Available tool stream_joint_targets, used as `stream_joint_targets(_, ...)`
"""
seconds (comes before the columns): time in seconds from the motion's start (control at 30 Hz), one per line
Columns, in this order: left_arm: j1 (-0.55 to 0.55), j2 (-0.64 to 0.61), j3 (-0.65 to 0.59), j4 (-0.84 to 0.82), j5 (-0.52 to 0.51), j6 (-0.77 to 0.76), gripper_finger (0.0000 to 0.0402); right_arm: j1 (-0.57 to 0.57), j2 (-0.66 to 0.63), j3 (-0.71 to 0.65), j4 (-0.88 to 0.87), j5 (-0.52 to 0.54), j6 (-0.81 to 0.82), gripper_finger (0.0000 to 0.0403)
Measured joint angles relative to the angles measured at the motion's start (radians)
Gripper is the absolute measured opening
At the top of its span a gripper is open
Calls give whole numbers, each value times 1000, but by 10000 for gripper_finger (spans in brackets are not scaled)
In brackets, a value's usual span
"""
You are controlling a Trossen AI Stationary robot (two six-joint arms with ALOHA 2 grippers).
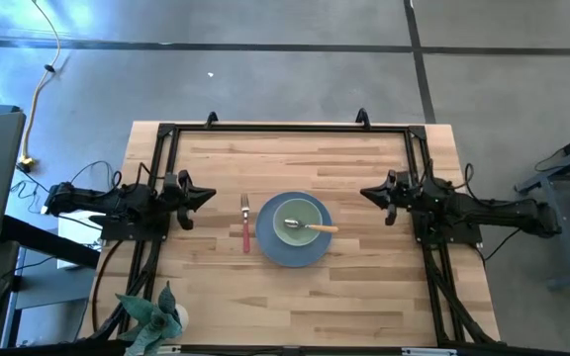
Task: Set table place
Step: Return to Home Position
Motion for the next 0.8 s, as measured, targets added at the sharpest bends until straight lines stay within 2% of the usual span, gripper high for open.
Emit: stream_joint_targets(0.8,0,0,0,0,0,0,1,0,0,0,-9,0,31,0)
